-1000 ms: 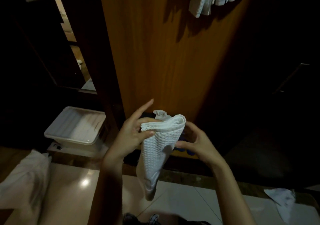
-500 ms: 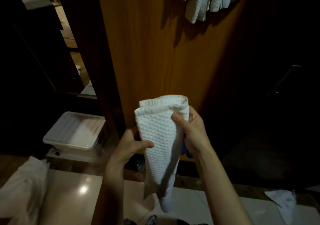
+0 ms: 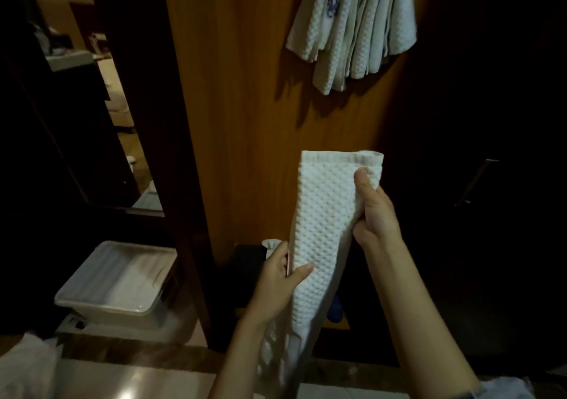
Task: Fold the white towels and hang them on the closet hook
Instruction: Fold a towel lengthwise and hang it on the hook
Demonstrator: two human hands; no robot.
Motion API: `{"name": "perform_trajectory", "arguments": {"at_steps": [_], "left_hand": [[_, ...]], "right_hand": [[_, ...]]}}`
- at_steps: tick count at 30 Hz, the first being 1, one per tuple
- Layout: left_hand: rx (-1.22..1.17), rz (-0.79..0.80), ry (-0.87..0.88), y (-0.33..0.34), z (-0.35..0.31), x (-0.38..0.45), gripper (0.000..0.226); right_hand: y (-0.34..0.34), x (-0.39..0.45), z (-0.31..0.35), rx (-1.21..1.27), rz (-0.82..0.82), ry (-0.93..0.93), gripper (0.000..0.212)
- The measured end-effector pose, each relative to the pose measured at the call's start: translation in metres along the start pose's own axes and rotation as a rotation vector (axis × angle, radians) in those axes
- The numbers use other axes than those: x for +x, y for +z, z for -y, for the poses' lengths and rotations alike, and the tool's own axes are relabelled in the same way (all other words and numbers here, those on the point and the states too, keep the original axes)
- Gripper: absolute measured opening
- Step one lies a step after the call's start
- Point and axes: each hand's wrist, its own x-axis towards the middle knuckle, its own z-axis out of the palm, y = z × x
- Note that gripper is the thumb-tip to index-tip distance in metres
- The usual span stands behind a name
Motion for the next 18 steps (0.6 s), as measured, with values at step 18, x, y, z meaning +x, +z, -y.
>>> {"name": "perform_trajectory", "arguments": {"at_steps": [18], "left_hand": [[-0.172,-0.174,0.197,-0.036,-0.107,0.080,0.053]], "right_hand": [[0.007,-0.023,-0.010,-0.632,0.308,-0.501,0.055]]}}
